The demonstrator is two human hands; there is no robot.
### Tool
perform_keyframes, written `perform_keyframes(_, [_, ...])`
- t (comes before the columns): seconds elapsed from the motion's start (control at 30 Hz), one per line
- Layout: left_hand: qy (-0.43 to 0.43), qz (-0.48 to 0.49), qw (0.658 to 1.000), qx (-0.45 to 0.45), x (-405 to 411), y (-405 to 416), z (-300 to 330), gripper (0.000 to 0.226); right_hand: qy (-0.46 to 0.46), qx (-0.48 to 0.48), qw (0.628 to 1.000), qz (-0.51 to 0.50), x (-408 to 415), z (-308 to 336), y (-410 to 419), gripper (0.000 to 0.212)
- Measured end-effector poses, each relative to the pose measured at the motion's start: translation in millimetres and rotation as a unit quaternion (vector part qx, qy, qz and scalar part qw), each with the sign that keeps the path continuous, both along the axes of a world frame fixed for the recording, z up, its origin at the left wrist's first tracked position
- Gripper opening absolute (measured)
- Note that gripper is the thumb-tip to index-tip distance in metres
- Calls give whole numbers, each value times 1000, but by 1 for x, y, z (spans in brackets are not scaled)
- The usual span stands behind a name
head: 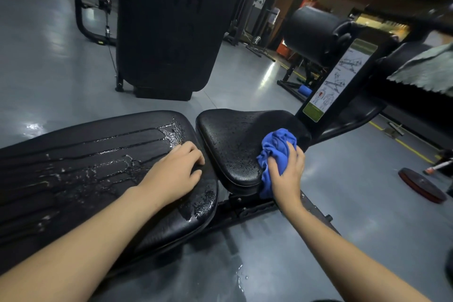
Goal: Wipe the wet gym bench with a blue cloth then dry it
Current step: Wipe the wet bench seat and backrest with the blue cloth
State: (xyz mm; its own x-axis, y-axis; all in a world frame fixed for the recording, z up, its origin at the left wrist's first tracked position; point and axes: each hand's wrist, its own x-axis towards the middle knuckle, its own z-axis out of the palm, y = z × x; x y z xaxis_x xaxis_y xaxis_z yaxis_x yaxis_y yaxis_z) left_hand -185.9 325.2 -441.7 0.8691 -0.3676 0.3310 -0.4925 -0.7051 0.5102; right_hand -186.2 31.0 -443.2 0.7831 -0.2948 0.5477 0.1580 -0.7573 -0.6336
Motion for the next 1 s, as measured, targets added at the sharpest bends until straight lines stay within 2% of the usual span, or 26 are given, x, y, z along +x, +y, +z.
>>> perform_keyframes(0.2, [-12, 7, 999, 30, -13, 26, -2, 14, 2, -121, 991, 53, -16, 2, 24, 64])
perform_keyframes(0.4, [-18, 27, 998, 58, -13, 55, -5, 14, -5, -247, 963, 110, -16, 4, 49, 57])
perform_keyframes(0.7, [-2, 43, 997, 71, -10, 83, -12, 17, 63, -255, 942, 210, -23, 5, 102, 55])
perform_keyframes(0.87, [7, 50, 995, 81, -14, 92, -14, 21, 142, -263, 910, 287, -8, 14, 136, 59])
perform_keyframes(1.0, [19, 55, 994, 88, -20, 99, -14, 23, 169, -278, 900, 290, 1, 20, 144, 62])
